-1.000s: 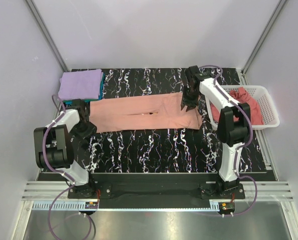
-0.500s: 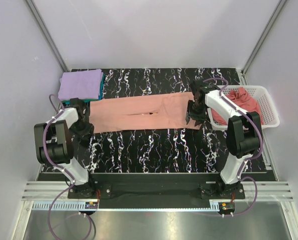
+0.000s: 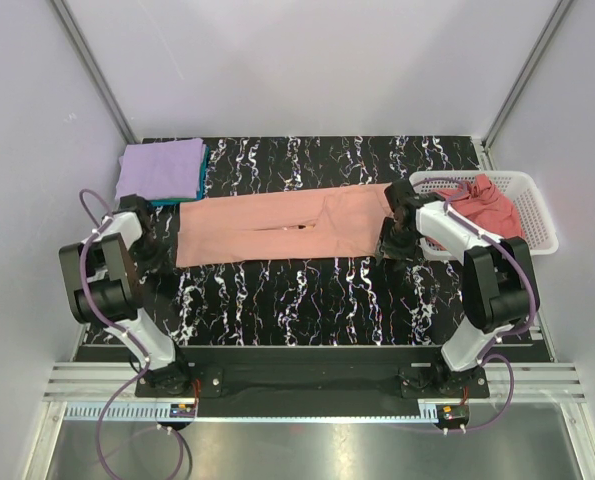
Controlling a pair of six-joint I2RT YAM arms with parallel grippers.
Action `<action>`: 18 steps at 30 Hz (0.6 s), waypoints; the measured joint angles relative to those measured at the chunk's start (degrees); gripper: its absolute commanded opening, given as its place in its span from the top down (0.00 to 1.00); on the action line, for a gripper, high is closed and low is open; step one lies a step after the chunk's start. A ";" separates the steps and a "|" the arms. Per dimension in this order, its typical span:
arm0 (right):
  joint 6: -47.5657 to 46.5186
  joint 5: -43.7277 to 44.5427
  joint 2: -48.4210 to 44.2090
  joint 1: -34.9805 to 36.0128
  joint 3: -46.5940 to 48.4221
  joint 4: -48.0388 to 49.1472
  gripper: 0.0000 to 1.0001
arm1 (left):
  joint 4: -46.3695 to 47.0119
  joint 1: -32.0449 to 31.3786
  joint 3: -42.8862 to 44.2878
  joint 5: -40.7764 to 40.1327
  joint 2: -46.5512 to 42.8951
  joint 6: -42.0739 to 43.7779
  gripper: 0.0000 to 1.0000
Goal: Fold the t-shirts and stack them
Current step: Fold the tshirt
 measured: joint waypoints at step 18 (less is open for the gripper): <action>4.22 -3.50 -0.92 -0.04 -3.50 7.08 0.43 | 16.22 2.97 -14.29 13.70 -13.53 0.61 0.50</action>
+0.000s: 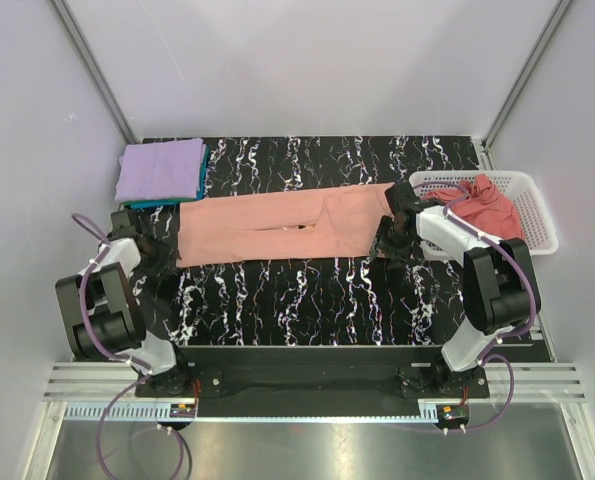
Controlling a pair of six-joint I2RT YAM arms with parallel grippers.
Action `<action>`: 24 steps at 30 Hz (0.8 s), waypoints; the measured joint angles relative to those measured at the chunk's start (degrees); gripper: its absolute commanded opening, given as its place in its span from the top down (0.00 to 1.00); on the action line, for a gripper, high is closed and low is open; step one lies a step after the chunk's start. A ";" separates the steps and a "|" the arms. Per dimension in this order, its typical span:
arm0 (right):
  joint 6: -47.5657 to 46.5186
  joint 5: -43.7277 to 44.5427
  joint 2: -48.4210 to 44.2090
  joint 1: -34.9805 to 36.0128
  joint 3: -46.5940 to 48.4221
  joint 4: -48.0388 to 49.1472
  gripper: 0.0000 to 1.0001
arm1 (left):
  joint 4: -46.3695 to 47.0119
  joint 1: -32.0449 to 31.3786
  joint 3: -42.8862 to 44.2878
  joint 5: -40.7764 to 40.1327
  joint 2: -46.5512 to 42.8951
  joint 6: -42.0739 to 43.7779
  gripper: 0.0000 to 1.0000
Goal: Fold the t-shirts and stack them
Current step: Fold the tshirt
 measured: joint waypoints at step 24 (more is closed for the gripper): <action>-1.33 2.64 0.02 -0.17 1.36 -0.83 0.40 | -1.44 -0.76 6.47 0.00 9.25 -2.78 1.00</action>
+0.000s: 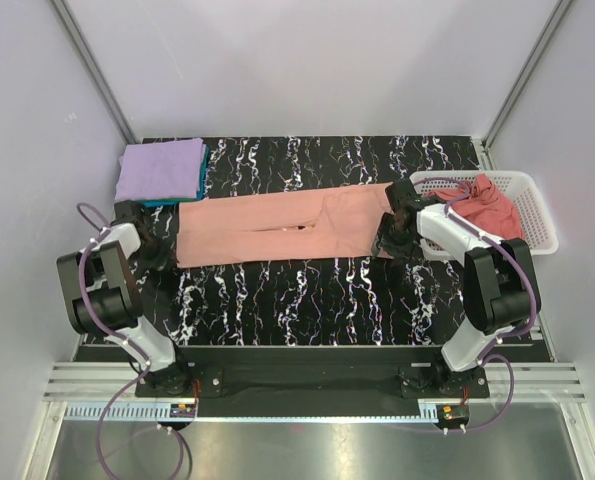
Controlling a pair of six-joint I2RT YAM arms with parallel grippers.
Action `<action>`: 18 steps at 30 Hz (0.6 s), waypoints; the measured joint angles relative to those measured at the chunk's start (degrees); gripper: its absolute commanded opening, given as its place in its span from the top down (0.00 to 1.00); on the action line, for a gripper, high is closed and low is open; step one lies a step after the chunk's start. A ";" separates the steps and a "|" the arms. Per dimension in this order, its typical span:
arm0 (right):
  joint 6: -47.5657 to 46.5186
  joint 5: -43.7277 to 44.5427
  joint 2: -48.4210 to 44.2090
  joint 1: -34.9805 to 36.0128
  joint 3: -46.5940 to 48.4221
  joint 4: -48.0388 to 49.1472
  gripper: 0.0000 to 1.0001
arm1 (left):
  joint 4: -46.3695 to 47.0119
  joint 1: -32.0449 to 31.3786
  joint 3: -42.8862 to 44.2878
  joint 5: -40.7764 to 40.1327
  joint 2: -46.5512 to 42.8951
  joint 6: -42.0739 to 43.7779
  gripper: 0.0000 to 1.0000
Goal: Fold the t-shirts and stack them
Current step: Fold the tshirt
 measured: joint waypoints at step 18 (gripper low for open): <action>-2.69 -6.64 -0.46 -0.04 -4.79 7.13 0.49 | -14.25 8.44 6.82 -8.20 2.56 8.26 1.00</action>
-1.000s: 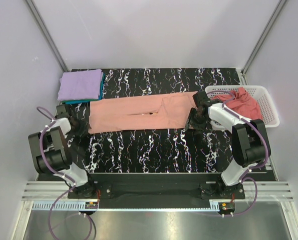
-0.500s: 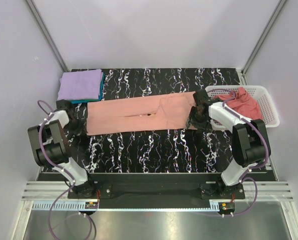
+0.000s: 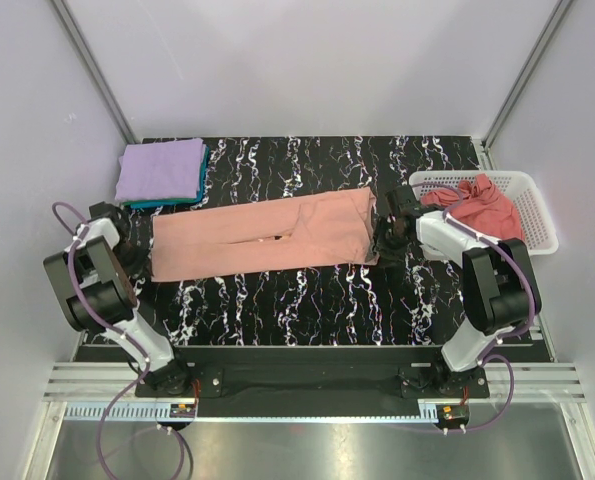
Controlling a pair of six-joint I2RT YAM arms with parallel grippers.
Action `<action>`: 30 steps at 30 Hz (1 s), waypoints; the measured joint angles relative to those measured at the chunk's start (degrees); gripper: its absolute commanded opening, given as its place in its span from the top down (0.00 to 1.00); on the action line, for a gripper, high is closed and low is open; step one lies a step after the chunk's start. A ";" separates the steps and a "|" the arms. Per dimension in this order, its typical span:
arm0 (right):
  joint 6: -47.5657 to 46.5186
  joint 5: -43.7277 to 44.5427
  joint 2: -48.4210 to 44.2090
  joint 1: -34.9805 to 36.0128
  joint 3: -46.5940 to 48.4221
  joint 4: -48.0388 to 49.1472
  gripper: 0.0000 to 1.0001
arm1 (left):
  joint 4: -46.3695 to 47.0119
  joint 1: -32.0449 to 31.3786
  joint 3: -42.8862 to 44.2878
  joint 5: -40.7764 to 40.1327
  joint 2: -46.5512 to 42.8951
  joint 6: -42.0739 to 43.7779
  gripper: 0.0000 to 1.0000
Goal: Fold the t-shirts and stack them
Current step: Fold the tshirt
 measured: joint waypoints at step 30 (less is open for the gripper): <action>-12.24 -14.12 2.71 -0.17 -3.45 8.39 0.50 | -1.49 0.02 7.48 -2.14 6.64 0.66 1.00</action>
